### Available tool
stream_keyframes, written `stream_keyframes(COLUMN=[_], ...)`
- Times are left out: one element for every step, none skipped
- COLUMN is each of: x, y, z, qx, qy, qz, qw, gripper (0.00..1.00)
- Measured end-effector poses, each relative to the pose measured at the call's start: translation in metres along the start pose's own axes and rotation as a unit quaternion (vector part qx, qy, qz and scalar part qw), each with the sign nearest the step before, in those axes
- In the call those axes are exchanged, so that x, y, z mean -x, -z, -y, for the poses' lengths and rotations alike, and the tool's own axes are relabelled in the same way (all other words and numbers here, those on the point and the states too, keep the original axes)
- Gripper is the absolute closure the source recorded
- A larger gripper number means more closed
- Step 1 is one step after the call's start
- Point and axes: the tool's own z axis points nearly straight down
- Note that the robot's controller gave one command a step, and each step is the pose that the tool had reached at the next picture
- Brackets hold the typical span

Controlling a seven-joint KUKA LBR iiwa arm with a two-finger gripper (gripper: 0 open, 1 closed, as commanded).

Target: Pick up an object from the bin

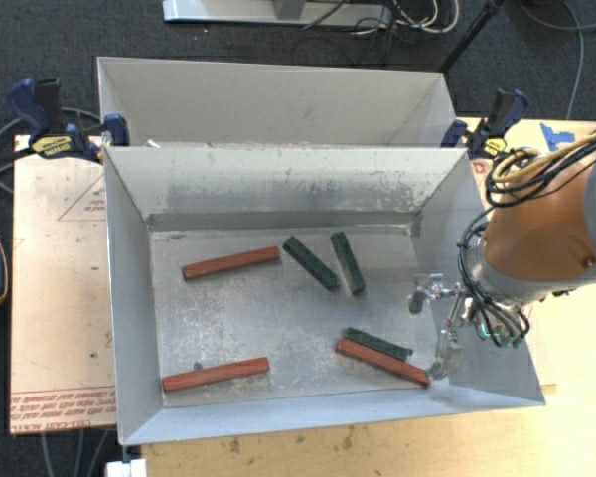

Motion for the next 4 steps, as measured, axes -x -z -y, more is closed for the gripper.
stream_keyframes(x=[-0.004, -0.004, 0.001, 0.004], y=[-0.069, -0.067, 0.038, 0.088], z=[-0.037, -0.035, -0.033, -0.017], qx=[0.0, 0.0, -0.001, -0.001], qy=[-0.019, -0.02, -0.044, -0.029], qz=[0.0066, 0.005, 0.0083, 0.0075], qw=[0.9998, 0.9998, 0.999, 0.9995], gripper=[0.0, 1.0, 1.0, 1.0])
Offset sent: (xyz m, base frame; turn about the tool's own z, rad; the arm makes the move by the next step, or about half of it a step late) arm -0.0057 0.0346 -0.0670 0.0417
